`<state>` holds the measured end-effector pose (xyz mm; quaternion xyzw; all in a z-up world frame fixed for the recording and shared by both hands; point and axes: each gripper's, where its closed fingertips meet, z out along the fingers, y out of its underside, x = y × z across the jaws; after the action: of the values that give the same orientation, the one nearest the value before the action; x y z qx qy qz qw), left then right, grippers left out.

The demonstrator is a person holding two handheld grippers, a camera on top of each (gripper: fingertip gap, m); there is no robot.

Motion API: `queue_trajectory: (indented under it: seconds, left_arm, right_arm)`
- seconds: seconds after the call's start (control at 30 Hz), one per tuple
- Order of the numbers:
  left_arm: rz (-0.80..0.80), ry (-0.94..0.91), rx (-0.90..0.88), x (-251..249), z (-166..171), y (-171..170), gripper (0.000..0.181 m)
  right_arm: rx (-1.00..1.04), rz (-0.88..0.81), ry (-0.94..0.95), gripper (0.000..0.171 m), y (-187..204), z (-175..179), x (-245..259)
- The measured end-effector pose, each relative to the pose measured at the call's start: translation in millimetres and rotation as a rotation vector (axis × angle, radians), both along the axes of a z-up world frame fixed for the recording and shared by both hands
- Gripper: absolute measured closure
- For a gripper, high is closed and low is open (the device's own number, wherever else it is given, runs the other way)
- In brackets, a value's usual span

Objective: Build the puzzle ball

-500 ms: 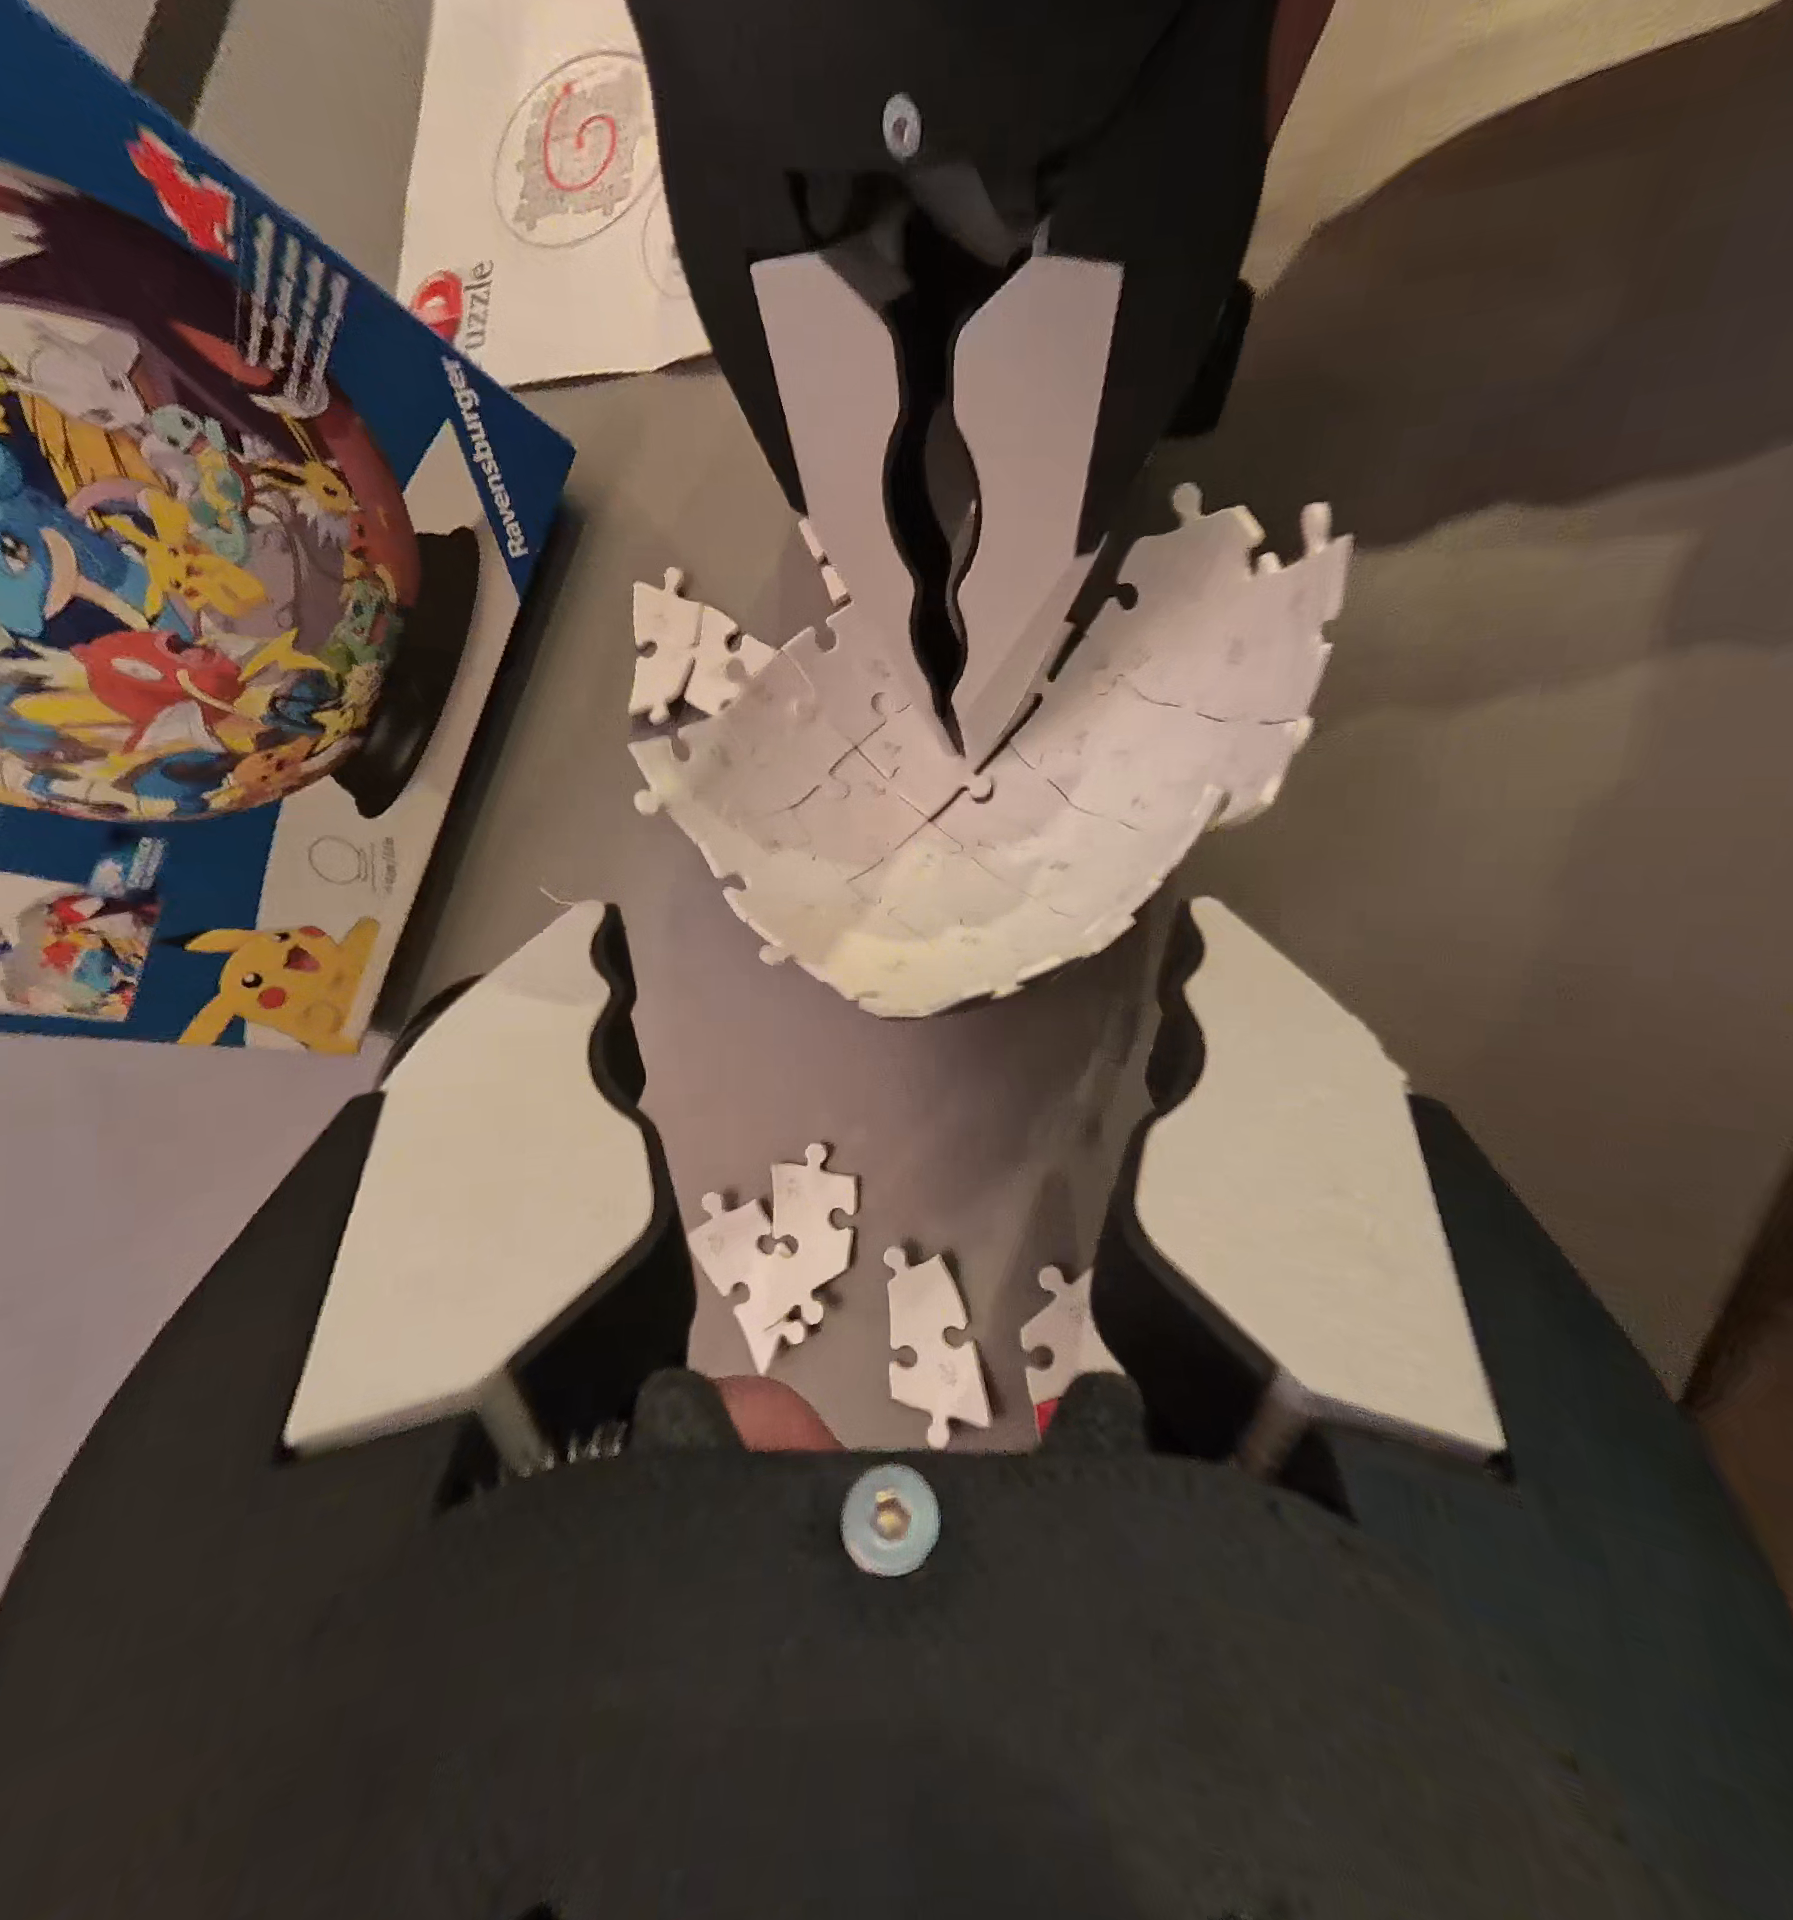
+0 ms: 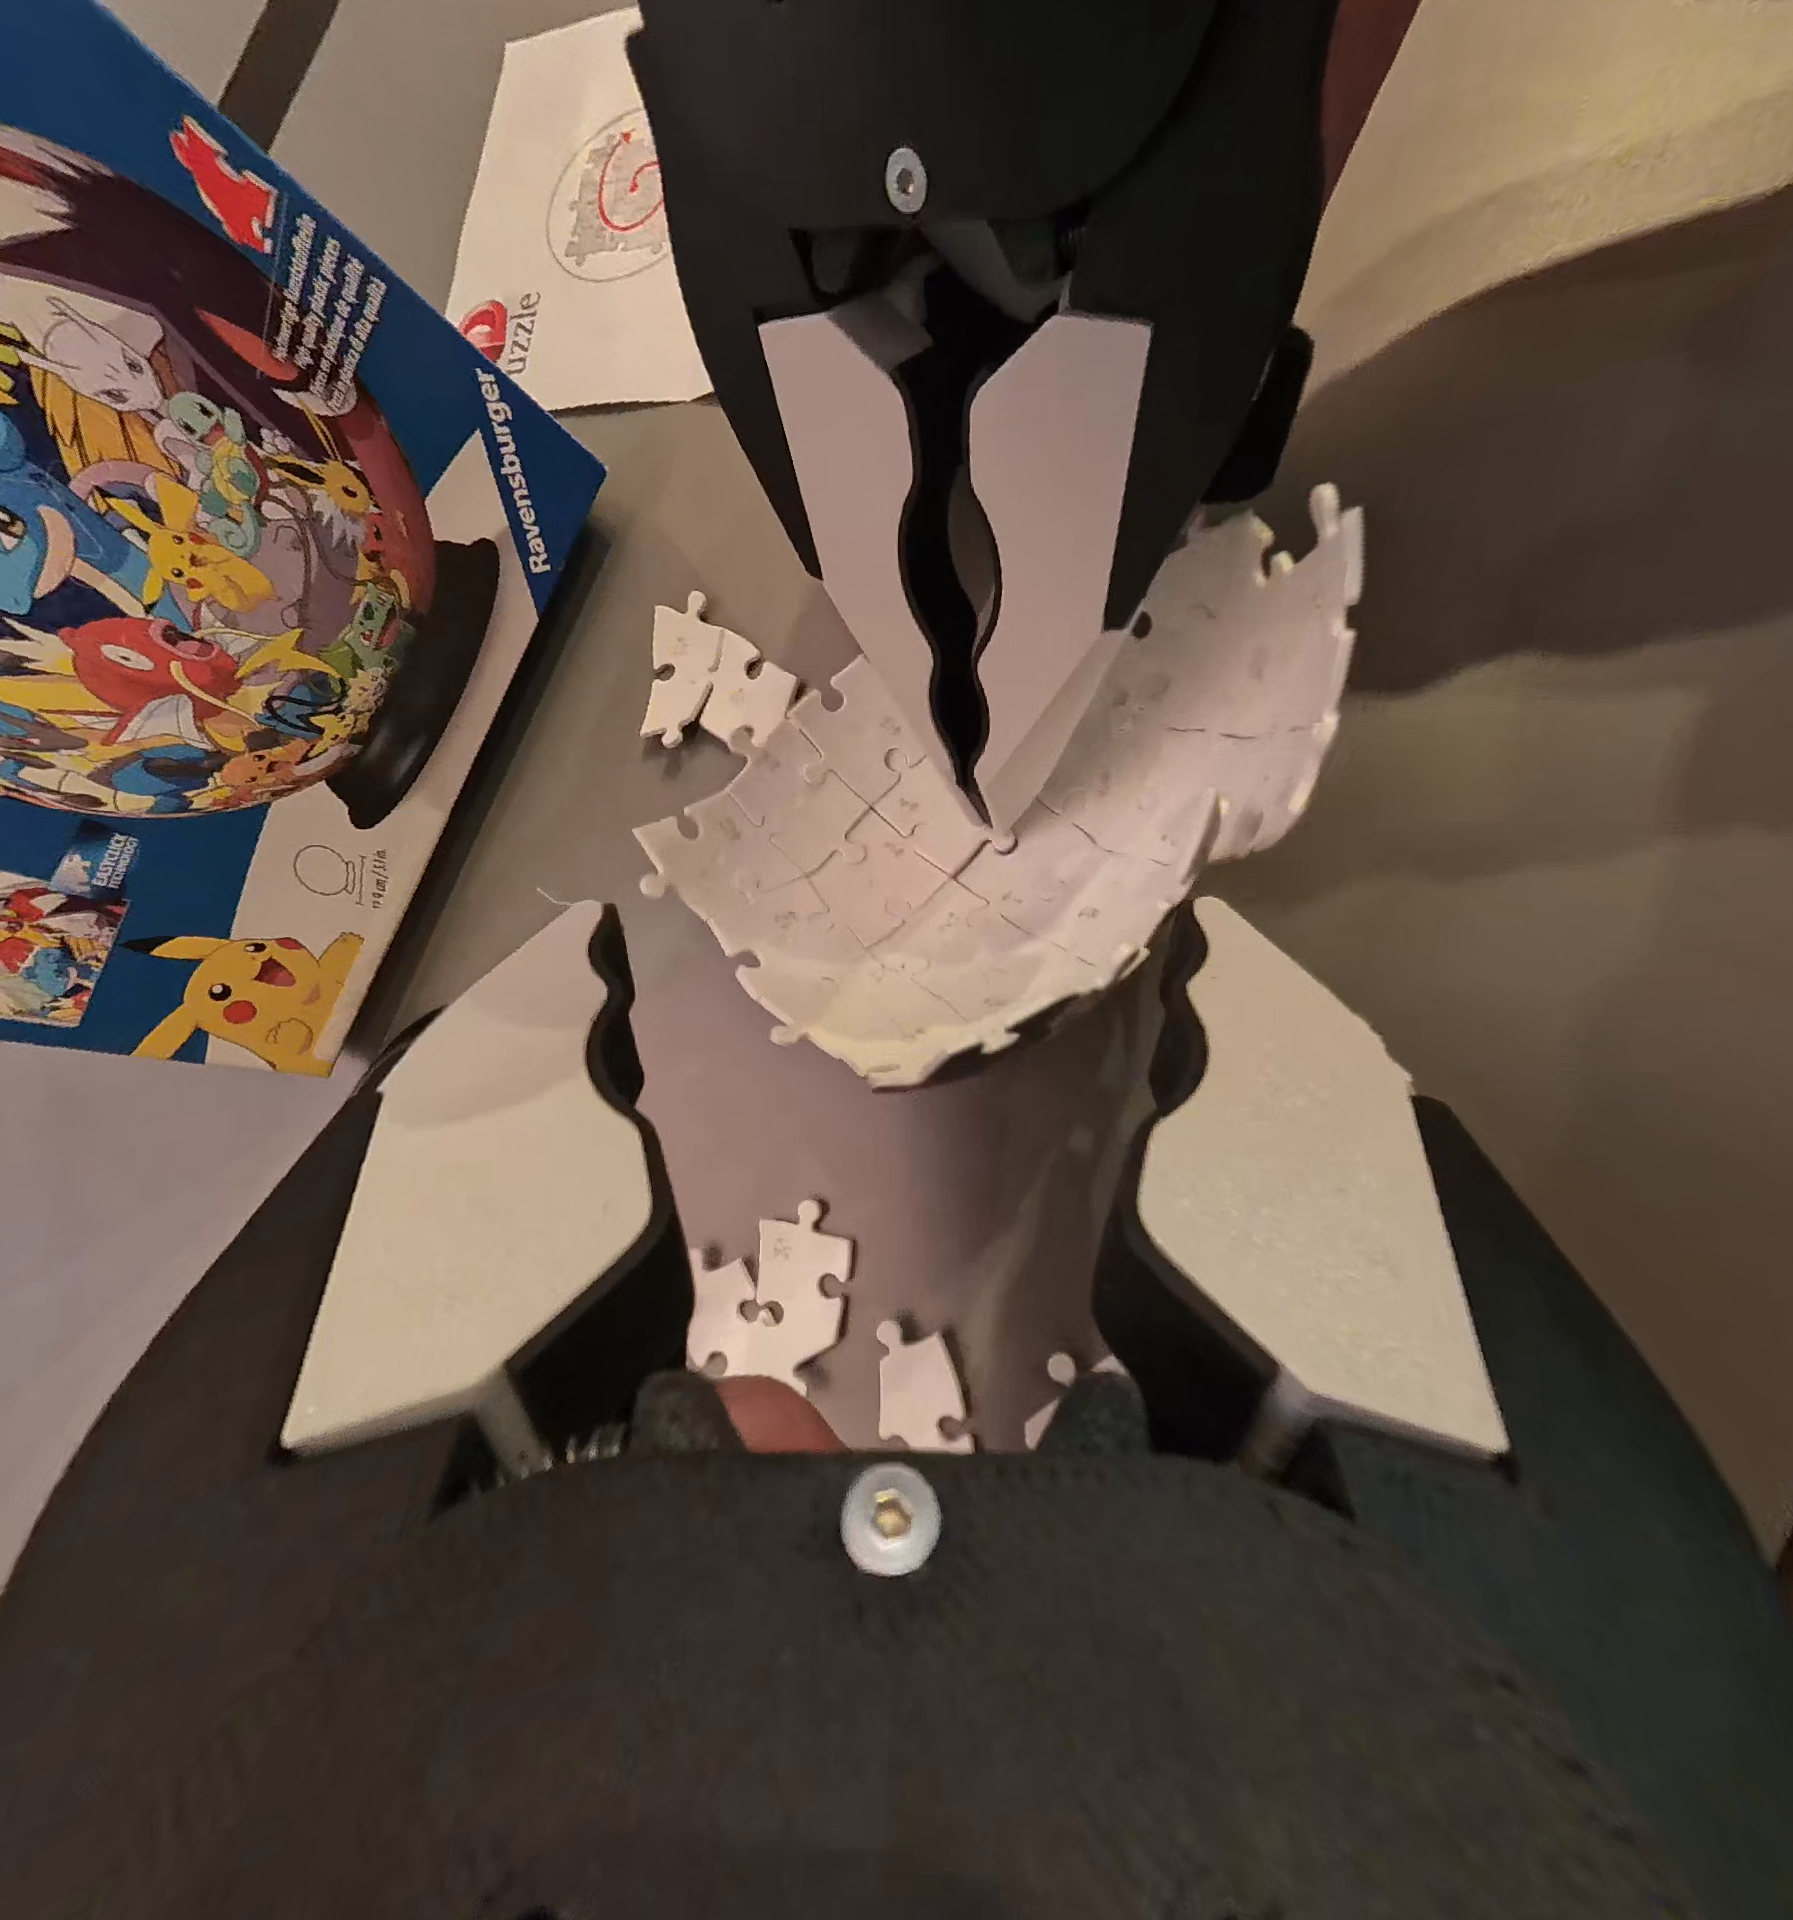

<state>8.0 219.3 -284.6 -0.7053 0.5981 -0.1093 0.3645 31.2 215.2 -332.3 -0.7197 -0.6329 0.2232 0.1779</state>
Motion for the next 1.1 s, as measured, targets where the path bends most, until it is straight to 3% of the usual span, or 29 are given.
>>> queue_trajectory:
  seconds: [0.5, 0.67, 0.87, 1.1]
  left_arm:
    - [-0.018, -0.017, 0.003, 4, -3, 2, 0.081]
    - [-0.021, -0.033, 0.007, -1, -4, -2, 0.088]
    - [-0.034, -0.038, 0.017, -7, -9, -6, 0.091]
    - [-0.067, -0.046, 0.022, -7, -7, -9, 0.092]
  right_arm:
    - [-0.104, 0.008, -0.194, 0.171, -1, -2, -1]
    - [-0.095, 0.009, -0.164, 0.171, -5, -1, -5]
    - [-0.077, -0.170, 0.042, 0.171, 12, 36, 5]
    - [-0.058, -0.359, 0.065, 0.171, 22, 52, 48]
